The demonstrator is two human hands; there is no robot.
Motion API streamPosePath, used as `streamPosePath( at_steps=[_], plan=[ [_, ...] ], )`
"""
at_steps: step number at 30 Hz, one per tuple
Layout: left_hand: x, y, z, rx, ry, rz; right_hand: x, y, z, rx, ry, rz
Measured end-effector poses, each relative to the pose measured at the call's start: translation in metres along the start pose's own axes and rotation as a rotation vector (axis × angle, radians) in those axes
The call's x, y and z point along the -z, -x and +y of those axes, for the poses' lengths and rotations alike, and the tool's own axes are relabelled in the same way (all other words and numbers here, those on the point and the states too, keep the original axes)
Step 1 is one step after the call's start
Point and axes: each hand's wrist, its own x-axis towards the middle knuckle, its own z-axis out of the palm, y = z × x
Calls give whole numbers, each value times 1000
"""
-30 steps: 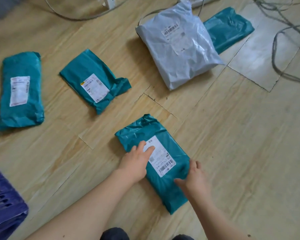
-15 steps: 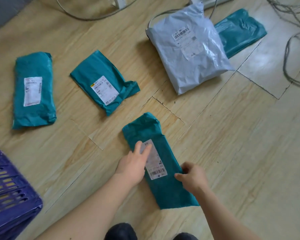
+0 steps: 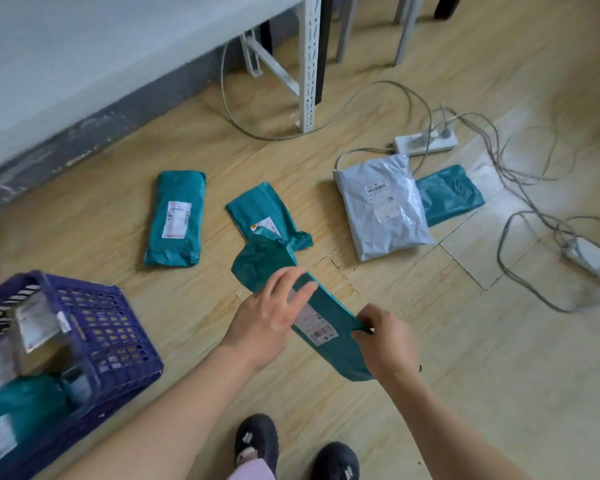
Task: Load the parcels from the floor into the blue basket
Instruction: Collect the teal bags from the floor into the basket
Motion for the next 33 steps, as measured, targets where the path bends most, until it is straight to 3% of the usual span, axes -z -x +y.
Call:
streamPosePath(
  at_steps=[6,12,19,23,30,33],
  plan=[
    [91,42,-17,127,-16,92,55,57,-71,186,142,29],
    [134,100,-54,354,-24,67,58,101,-147,374,204,17],
    [157,187,-121,481,-146,-1,18,148,-235,574,318,-29],
    [163,236,-153,594,-27,52,-16,172,-284,638,369,-57],
    [180,318,-226,721,-47,125,-82,207,-369,707,427,-145],
    [174,354,-258,784,40,69,-107,213,-399,723,502,-177]
  ],
)
